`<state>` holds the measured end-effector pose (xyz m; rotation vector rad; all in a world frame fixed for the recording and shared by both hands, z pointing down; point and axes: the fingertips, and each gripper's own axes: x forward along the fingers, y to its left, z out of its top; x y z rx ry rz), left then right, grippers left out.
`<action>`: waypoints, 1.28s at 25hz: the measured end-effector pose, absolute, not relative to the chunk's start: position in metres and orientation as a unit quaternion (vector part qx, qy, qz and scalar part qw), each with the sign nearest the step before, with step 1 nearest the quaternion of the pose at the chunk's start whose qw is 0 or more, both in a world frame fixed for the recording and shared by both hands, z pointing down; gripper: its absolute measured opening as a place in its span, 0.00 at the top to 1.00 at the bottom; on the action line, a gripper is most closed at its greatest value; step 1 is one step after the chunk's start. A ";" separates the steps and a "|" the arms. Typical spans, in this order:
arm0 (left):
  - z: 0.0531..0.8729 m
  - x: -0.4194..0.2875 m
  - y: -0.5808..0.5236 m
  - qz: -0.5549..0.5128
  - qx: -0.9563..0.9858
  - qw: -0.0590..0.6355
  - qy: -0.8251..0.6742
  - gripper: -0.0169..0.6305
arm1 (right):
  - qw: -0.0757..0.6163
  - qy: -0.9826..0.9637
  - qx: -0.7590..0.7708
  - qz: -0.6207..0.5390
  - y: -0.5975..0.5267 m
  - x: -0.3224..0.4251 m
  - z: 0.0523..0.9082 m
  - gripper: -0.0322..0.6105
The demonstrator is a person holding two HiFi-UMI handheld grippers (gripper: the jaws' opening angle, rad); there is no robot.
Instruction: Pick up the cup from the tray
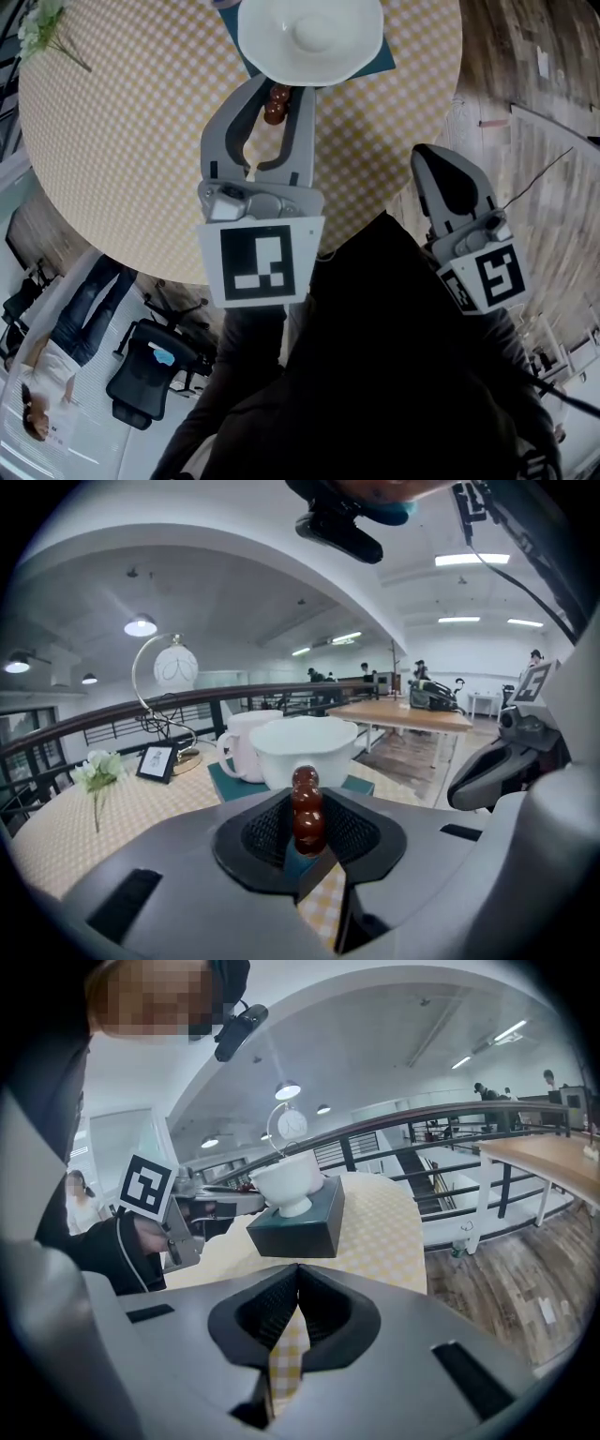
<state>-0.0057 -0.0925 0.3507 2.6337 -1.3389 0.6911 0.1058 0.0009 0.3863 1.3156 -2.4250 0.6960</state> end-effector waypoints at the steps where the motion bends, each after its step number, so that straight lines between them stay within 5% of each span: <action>1: 0.350 -0.005 -0.093 0.219 0.871 0.052 -0.437 0.87 | 0.146 -0.843 0.458 0.241 0.000 0.106 0.386 0.94; 32: 0.325 -0.013 -0.103 0.063 0.877 0.064 -0.472 0.93 | 0.121 -0.866 0.459 0.157 -0.044 0.113 0.344 0.94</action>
